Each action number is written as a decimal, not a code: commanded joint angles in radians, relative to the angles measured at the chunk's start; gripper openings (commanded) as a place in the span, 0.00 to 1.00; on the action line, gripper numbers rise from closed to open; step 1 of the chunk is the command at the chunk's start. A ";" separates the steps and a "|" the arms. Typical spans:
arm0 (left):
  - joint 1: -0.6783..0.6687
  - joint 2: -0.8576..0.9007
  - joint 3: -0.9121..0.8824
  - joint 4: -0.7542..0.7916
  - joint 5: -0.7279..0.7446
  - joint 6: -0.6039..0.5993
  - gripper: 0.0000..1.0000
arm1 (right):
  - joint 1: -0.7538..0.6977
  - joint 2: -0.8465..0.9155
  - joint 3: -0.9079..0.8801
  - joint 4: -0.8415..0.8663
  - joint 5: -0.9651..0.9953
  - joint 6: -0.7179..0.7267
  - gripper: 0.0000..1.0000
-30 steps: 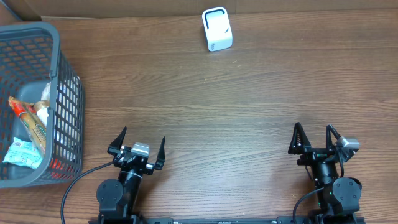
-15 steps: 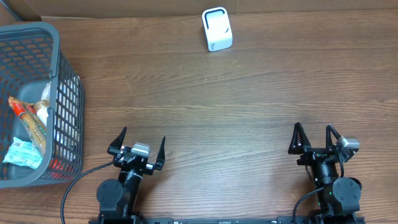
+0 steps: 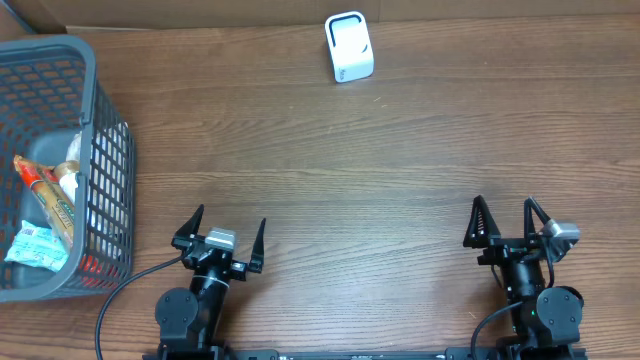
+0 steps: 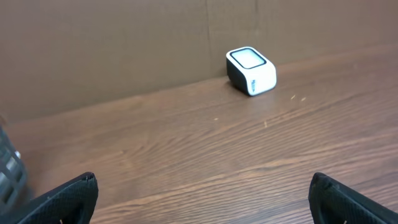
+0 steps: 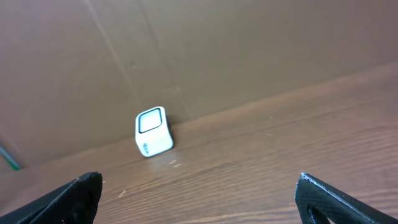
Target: Scan the item barcode
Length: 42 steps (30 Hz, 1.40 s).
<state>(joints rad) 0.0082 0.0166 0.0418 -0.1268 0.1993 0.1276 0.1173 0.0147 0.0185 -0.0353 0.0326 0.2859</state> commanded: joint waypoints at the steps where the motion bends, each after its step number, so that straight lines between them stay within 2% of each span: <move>1: -0.004 -0.012 -0.006 0.008 0.031 -0.091 1.00 | -0.006 -0.012 -0.008 0.016 -0.087 -0.062 1.00; 7: -0.004 -0.011 0.039 -0.001 0.032 -0.125 1.00 | -0.006 -0.011 0.060 -0.050 -0.154 -0.126 1.00; 14: -0.004 0.040 0.159 -0.059 0.038 -0.135 1.00 | -0.006 -0.005 0.182 -0.251 -0.207 -0.191 1.00; 22: -0.004 0.201 0.327 -0.081 0.038 -0.127 1.00 | -0.006 0.053 0.374 -0.426 -0.211 -0.252 1.00; 27: -0.004 0.383 0.492 -0.150 0.092 -0.085 1.00 | -0.006 0.163 0.533 -0.526 -0.211 -0.262 1.00; 34: -0.004 0.639 0.779 -0.363 0.114 -0.027 1.00 | -0.006 0.352 0.755 -0.656 -0.216 -0.270 1.00; 42: -0.004 0.929 1.147 -0.674 0.182 -0.025 1.00 | -0.006 0.607 1.045 -0.882 -0.230 -0.321 1.00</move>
<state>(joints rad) 0.0082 0.8642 1.0668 -0.7425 0.3264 0.0814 0.1173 0.5442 0.9596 -0.8738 -0.1829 0.0044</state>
